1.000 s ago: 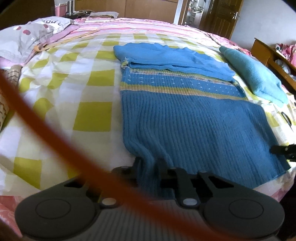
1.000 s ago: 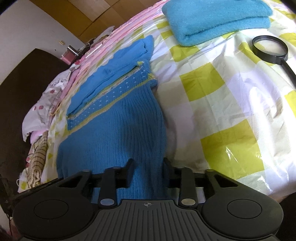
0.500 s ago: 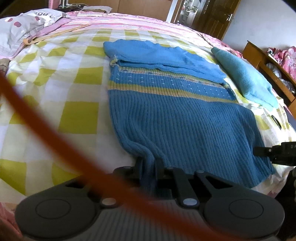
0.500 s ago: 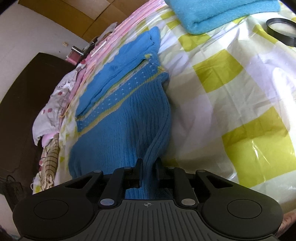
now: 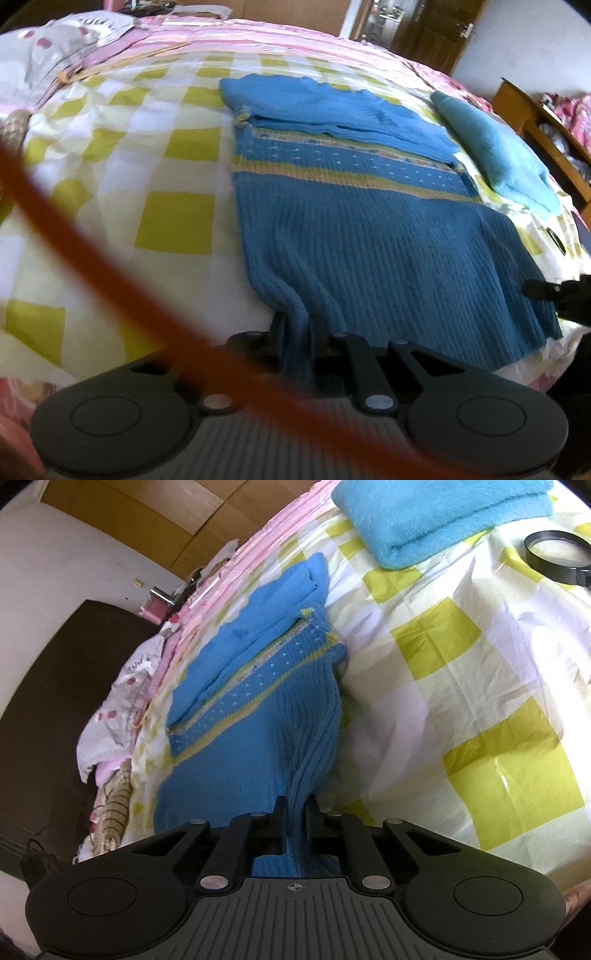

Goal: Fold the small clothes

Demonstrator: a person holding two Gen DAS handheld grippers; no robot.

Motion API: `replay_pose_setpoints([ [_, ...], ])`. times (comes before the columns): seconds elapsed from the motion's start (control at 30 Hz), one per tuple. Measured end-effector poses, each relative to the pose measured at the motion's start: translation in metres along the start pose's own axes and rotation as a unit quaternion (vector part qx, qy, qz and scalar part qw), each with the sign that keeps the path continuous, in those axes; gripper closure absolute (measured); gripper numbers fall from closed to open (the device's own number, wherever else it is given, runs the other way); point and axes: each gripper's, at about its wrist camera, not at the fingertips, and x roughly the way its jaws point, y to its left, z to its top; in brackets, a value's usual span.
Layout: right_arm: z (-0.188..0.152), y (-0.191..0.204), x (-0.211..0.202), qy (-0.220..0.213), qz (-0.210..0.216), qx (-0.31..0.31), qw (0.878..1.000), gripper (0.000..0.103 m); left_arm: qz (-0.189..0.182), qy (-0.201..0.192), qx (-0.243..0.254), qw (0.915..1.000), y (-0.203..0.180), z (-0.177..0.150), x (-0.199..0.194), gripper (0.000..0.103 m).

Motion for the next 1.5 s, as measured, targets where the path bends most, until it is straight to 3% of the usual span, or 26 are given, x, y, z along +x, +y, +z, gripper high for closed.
replay_pose_setpoints([
  [0.2, -0.001, -0.003, 0.004, 0.006, 0.014, 0.017, 1.000, 0.094, 0.004, 0.010, 0.018, 0.9998, -0.005, 0.000, 0.001, 0.085],
  [0.4, 0.006, -0.003, 0.005, -0.012, 0.080, 0.060, 0.995, 0.095, -0.066, -0.008, -0.032, 0.9973, 0.004, 0.016, -0.005, 0.089],
  [0.6, 0.027, 0.002, 0.011, -0.043, 0.148, 0.096, 0.983, 0.095, -0.142, -0.046, -0.098, 0.9840, 0.016, 0.053, -0.006, 0.089],
  [0.8, 0.066, 0.014, 0.032, -0.076, 0.184, 0.106, 0.974, 0.095, -0.178, -0.093, -0.129, 0.9711, 0.026, 0.098, 0.010, 0.089],
  [1.1, 0.136, 0.024, 0.074, -0.121, 0.205, 0.109, 0.965, 0.095, -0.171, -0.153, -0.149, 0.9617, 0.042, 0.152, 0.038, 0.089],
  [1.5, 0.187, 0.004, 0.124, -0.140, 0.174, 0.125, 0.967, 0.095, -0.115, -0.164, -0.178, 0.9634, 0.062, 0.195, 0.099, 0.089],
])
